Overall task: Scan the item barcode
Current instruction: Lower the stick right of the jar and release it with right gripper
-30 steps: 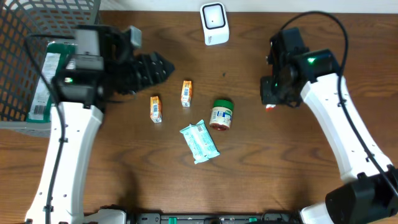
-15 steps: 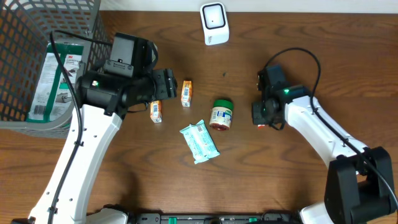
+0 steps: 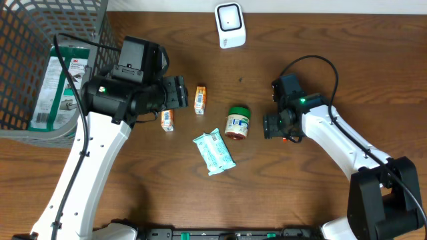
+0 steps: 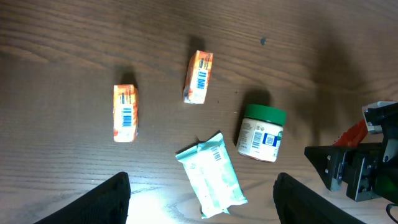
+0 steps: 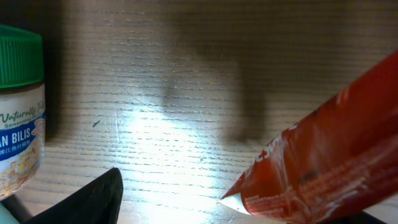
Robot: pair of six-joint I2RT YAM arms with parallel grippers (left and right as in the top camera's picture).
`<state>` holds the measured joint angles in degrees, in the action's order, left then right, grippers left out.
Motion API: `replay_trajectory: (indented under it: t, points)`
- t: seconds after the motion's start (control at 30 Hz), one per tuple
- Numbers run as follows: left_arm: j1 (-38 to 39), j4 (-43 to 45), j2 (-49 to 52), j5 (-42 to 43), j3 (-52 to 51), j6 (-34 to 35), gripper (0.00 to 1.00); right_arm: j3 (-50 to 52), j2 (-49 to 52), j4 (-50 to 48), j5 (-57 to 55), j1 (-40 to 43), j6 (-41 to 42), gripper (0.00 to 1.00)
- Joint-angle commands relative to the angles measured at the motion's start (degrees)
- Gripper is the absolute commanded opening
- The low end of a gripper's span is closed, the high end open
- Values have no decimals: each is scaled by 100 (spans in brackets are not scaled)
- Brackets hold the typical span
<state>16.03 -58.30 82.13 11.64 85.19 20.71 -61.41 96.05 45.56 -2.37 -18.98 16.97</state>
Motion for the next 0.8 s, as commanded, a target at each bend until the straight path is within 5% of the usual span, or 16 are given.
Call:
replay_trajectory:
  t: [0.0, 0.07, 0.17, 0.27, 0.33, 0.37, 0.47, 0.5, 0.53, 0.6, 0.63, 0.67, 0.7, 0.73, 0.77]
  points:
    - [17, -20, 0, -59, 15, -79, 74, 26, -13, 13, -59, -61, 13, 79]
    - [17, -20, 0, -59, 15, -79, 74, 28, -13, 15, -59, -61, 13, 75]
    - [17, -22, 0, -59, 15, -79, 74, 39, -13, 13, -59, -61, 13, 1]
    - [17, -22, 0, -59, 15, -79, 74, 42, -13, 13, -61, -61, 13, 8]
    - [17, -22, 0, -59, 15, -79, 74, 46, -13, 37, -81, -61, 13, 89]
    - [17, -20, 0, -59, 15, -79, 74, 46, -13, 59, -83, -61, 11, 99]
    - [17, -22, 2, -59, 15, -79, 74, 109, -13, 111, -81, -61, 11, 93]
    - [17, -22, 2, -59, 15, -79, 74, 151, -13, 107, -83, -61, -22, 24]
    - [17, -20, 2, -59, 15, -79, 74, 203, -11, 76, -83, -61, -90, 1]
    - [17, -22, 2, -59, 15, -79, 74, 345, -4, -44, -87, -61, -140, 1]
    - [17, -20, 2, -59, 15, -79, 74, 433, -4, -122, -118, -61, -136, 16]
    - [17, -20, 2, -59, 15, -79, 74, 503, -4, -199, -122, -61, -120, 77]
    - [17, -20, 2, -59, 15, -79, 74, 570, -4, -269, -125, -61, -127, 99]
    - [17, -20, 2, -59, 15, -79, 74, 608, -4, -295, -120, -61, -168, 96]
    - [17, -20, 2, -59, 15, -79, 74, 612, -4, -284, -101, -61, -385, 49]
